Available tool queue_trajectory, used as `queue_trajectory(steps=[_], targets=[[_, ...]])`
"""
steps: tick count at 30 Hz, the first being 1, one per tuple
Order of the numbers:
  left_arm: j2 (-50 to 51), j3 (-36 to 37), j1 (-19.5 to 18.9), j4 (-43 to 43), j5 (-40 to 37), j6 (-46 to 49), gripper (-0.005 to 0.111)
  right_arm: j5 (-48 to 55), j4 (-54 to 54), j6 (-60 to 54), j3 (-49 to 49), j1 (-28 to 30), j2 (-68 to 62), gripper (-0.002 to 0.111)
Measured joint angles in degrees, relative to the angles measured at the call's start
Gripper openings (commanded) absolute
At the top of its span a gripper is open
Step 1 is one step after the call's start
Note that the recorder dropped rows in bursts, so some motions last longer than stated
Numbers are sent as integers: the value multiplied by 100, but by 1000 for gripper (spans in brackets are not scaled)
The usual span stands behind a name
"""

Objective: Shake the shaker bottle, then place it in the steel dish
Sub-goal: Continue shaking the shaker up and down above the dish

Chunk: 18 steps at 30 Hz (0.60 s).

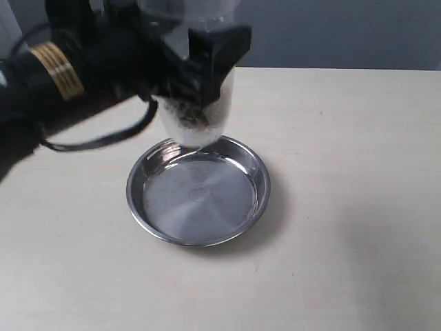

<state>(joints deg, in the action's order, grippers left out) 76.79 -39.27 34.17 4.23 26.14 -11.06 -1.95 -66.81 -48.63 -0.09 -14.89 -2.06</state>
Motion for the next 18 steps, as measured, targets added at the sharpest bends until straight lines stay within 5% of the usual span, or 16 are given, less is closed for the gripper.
queue_trajectory(steps=[3, 8, 14, 18], targets=[[572, 456, -54, -173, -390, -342, 0, 0, 0, 0, 0, 0, 0, -1], [-326, -268, 63, 584, -559, -359, 0, 0, 0, 0, 0, 0, 0, -1], [175, 273, 39, 194, -358, -428, 0, 0, 0, 0, 0, 0, 0, -1], [-357, -241, 167, 620, -531, -455, 0, -11, 0, 0, 0, 0, 0, -1]])
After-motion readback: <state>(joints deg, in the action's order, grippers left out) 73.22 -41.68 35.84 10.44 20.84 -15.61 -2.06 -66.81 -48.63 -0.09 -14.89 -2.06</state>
